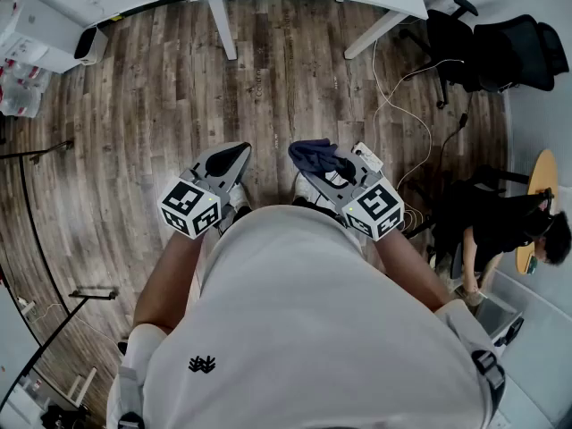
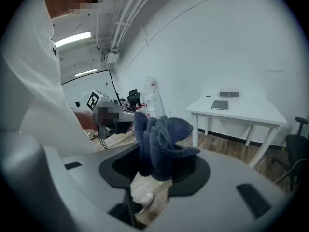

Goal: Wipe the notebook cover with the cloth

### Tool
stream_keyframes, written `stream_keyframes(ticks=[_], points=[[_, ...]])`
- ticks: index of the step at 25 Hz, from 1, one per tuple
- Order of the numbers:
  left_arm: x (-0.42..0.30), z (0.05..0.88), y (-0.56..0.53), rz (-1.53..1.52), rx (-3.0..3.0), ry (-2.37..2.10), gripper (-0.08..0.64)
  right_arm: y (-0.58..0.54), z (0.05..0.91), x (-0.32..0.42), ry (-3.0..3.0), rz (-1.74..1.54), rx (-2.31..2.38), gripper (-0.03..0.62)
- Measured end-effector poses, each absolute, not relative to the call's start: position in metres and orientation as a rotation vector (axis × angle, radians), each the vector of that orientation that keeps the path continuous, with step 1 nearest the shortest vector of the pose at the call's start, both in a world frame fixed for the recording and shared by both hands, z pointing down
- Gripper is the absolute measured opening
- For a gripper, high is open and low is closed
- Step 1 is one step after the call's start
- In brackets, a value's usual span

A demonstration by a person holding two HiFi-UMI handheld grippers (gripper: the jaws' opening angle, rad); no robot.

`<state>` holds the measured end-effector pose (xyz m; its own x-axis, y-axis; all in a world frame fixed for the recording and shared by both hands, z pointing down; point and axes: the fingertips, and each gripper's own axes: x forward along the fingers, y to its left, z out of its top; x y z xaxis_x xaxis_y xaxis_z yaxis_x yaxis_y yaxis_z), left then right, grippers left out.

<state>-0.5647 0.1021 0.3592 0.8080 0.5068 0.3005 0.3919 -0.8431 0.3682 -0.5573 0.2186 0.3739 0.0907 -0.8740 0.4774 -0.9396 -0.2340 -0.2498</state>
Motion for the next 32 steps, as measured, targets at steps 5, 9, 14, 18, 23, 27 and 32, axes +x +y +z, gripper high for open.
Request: stream_keyframes(ticks=[5,9,14,18,23,27,32], points=[[-0.526,0.349,0.158,0.571,2.764,0.708,0.006,0.276,0.374,-0.522,-1.846,0.829,2.273,0.158],[-0.502,0.354,0.199,0.607,2.784,0.695,0.006,0.318,0.379,-0.494,-1.863,0.822,2.287,0.158],[-0.474,0.356,0.232,0.621,2.795,0.645,0.006,0.354,0.393,-0.465,-1.909,0.864,2.264,0.158],[-0.452,0.358,0.235,0.653,2.794,0.618,0.008,0.355,0.398,-0.44,-1.938,0.889,2.253,0.159],[-0.41,0.366,0.218,0.667,2.793,0.617,0.007,0.337,0.401,-0.398,-1.943,0.893,2.266,0.158],[-0.362,0.383,0.198,0.656,2.766,0.62,0.007,0.326,0.407,-0.352,-1.874,0.917,2.313,0.158],[-0.297,0.383,0.163,0.662,2.778,0.666,0.007,0.298,0.397,-0.292,-1.808,0.92,2.315,0.158]])
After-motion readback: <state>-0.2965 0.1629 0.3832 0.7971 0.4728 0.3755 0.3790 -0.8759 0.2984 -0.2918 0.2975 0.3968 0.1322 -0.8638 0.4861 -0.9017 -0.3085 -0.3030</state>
